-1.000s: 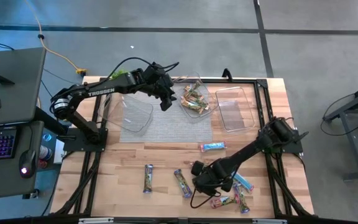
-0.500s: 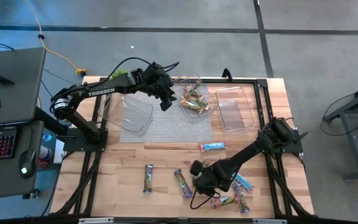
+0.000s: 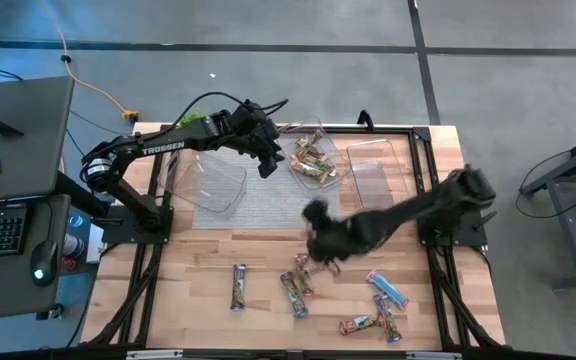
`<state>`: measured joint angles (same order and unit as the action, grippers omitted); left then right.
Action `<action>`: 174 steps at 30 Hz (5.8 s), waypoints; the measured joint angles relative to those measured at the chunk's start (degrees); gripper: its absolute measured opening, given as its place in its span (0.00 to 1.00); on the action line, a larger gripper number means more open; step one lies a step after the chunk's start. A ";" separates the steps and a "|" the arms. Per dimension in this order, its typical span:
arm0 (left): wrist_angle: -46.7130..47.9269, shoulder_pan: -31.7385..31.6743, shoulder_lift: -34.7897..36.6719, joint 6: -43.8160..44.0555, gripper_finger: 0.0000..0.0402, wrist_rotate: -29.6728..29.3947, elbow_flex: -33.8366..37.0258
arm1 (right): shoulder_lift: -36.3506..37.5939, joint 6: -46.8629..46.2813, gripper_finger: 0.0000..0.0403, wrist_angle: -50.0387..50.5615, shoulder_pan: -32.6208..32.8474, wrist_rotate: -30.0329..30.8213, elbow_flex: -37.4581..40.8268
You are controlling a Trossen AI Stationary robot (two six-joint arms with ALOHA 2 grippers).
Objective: Pick and place Granola Bars by type
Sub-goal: Put the yellow granola bar into the middle transparent bin, then put the blue granola bar into the left transparent bin
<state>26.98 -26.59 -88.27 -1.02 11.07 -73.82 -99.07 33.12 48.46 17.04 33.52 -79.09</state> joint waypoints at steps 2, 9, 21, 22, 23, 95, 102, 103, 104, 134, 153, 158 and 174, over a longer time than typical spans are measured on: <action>0.00 0.00 0.00 0.00 0.40 0.00 0.00 | 3.56 -0.04 0.00 -2.19 -4.52 0.69 0.25; 0.94 0.00 0.00 0.00 0.40 0.02 0.00 | 9.40 -13.39 0.00 -9.96 -28.42 -20.20 0.65; 4.88 0.00 0.00 -0.08 0.40 -0.05 0.00 | 5.53 -14.53 0.01 -40.04 -45.94 -32.78 17.14; 5.12 0.00 0.00 -0.09 0.40 -0.09 0.00 | 5.53 -13.60 0.01 -40.67 -45.76 -30.78 17.78; 5.18 0.00 0.00 -0.09 0.40 -0.11 0.00 | 5.55 -13.37 0.02 -40.75 -45.58 -29.70 18.42; 13.50 61.86 -16.48 102.48 0.32 -19.56 6.75 | 14.95 -11.06 0.31 -50.43 -31.50 -30.08 22.25; 16.42 61.83 -16.41 101.92 0.03 -20.18 6.75 | 14.95 -11.61 0.31 -49.39 -31.50 -32.36 22.25; 16.61 61.83 -16.41 101.87 0.02 -20.70 6.75 | 14.95 -12.15 0.31 -48.99 -31.50 -33.53 22.25; 16.61 61.86 -16.41 101.78 0.03 -21.34 6.75 | 14.95 -12.48 0.31 -48.43 -31.52 -34.90 22.25; 62.36 24.44 -3.07 63.79 0.00 -45.29 -7.12 | 14.89 -21.07 0.31 -43.55 -10.17 -42.48 28.14; 30.51 4.90 -2.64 41.93 0.05 -27.14 16.23 | 14.93 -27.16 0.31 -53.13 -6.47 -39.94 38.95; 31.51 4.89 -2.95 39.54 0.18 -29.03 14.37 | 14.93 -27.16 0.31 -53.55 -6.47 -39.82 39.67; 42.45 14.92 -2.87 32.93 0.30 -17.78 -17.13 | 14.93 -27.16 0.31 -54.40 -6.49 -39.63 39.67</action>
<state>69.43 -11.66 -91.14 31.91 -6.71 -90.95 -84.14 5.96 -5.93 10.55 -6.11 -39.42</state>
